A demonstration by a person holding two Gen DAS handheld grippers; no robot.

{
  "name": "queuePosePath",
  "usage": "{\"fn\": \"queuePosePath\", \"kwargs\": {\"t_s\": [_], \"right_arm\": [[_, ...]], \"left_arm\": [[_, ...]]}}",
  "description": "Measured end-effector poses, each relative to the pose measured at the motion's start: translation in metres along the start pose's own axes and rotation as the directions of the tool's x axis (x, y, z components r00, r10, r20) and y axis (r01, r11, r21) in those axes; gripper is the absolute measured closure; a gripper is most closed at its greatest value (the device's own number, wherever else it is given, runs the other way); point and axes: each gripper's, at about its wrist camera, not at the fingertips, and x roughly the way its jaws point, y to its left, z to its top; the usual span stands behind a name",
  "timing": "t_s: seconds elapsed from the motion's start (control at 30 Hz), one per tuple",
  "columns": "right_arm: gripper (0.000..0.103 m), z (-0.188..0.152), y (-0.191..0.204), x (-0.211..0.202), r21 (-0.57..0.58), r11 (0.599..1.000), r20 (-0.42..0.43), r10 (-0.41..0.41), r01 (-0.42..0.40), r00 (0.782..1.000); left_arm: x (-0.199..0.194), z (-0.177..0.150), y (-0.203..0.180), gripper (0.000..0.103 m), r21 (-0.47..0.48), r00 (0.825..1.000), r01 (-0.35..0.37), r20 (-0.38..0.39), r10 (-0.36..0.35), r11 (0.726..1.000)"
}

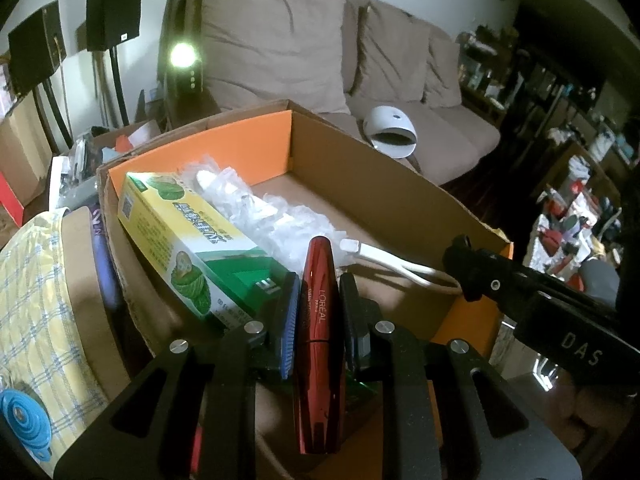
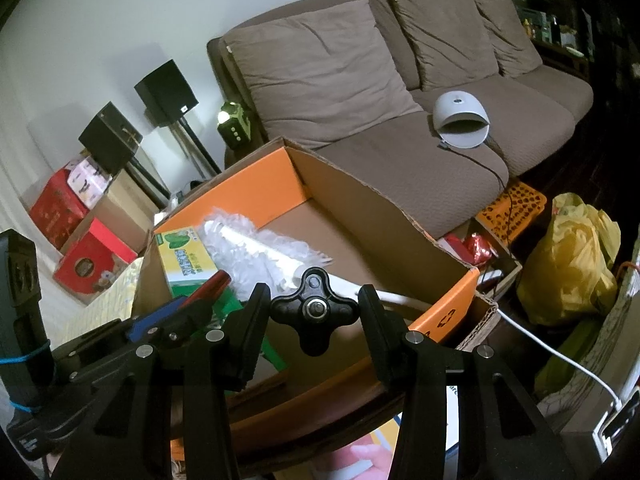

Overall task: Organize objects
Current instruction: 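Lower the mascara tube beside the green DARLIE box with the left gripper, then open the left gripper to release the mascara tube in the box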

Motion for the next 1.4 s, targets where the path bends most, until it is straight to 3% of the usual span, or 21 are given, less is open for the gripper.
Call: {"fn": "queuePosePath", "kwargs": {"t_s": [0.57, 1.4], "right_arm": [[0.057, 0.0, -0.002, 0.0, 0.006, 1.0, 0.003, 0.001, -0.001, 1.0], [0.055, -0.002, 0.004, -0.004, -0.006, 1.0, 0.019, 0.013, -0.013, 1.0]], "left_arm": [[0.005, -0.004, -0.003, 0.084, 0.01, 1.0, -0.001, -0.015, 0.001, 1.0], [-0.02, 0.0, 0.015, 0.083, -0.028, 0.999, -0.019, 0.037, 0.02, 0.999]]}}
